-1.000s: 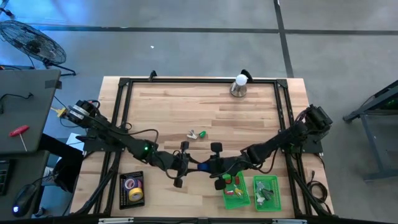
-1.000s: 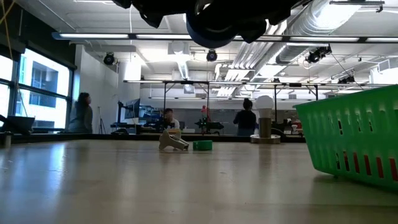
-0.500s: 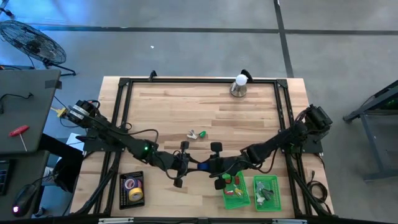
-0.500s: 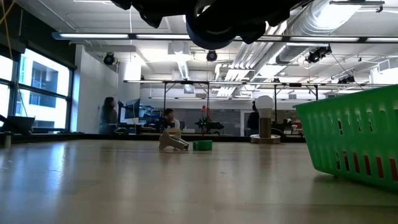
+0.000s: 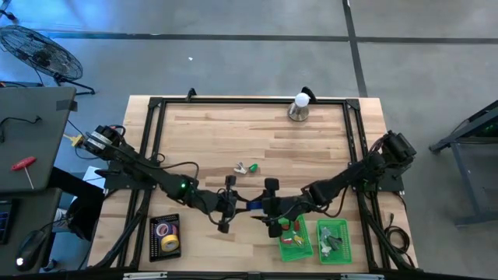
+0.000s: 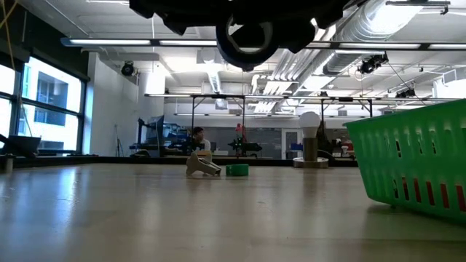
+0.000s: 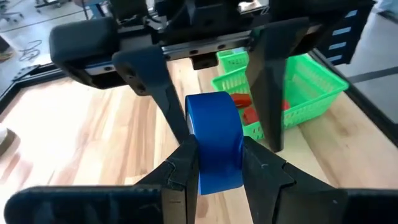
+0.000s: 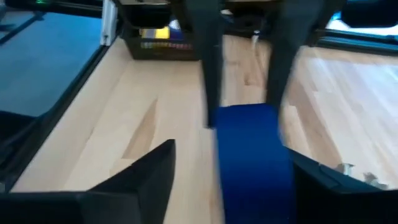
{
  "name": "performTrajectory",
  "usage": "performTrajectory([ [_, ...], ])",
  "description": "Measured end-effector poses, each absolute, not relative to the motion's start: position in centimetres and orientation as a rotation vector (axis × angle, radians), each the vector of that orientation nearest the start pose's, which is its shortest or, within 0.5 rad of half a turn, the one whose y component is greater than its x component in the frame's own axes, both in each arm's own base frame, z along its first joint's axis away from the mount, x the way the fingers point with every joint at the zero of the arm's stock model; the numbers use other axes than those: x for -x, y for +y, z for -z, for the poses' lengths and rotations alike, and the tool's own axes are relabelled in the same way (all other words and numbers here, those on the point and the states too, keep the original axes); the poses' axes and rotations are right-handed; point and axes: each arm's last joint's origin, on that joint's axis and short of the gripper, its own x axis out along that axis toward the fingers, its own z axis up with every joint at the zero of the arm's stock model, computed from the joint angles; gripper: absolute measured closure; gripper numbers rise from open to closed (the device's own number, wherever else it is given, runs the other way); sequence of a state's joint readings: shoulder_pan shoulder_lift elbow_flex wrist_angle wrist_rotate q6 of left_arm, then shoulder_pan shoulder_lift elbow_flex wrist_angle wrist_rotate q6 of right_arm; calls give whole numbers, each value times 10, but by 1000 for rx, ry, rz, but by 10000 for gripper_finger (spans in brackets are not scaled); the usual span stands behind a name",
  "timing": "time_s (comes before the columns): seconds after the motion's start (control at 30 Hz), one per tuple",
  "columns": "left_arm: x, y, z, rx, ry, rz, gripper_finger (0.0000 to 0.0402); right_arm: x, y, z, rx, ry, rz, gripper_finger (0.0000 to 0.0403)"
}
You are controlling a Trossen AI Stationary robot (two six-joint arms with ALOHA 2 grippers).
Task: Pick and place Stapler, Stapler remover, tape
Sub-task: Put the blue tape into the black bin
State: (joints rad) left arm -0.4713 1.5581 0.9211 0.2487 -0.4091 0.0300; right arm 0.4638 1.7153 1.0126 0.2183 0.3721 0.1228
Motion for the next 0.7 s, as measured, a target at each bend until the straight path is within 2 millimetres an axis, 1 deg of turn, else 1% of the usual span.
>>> performTrajectory([
  [0.1, -305, -142, -233, -201, 360, 52, 315, -332, 158, -207, 77, 455, -81, 157],
  [0.2, -304, -142, -233, -204, 367, 46, 315, -327, 162, -208, 100, 464, -60, 154],
  [0.37, -296, -150, -239, -237, 363, 9, 315, -309, 169, -214, 159, 515, 40, 152],
  [0.43, -289, -156, -245, -288, 384, -36, 315, -299, 171, -214, 173, 550, 92, 152],
  [0.57, -272, -174, -266, -373, 412, -125, 315, -281, 174, -218, 163, 580, 194, 151],
  [0.7, -253, -196, -285, -400, 449, -144, 315, -268, 177, -218, 152, 584, 283, 151],
])
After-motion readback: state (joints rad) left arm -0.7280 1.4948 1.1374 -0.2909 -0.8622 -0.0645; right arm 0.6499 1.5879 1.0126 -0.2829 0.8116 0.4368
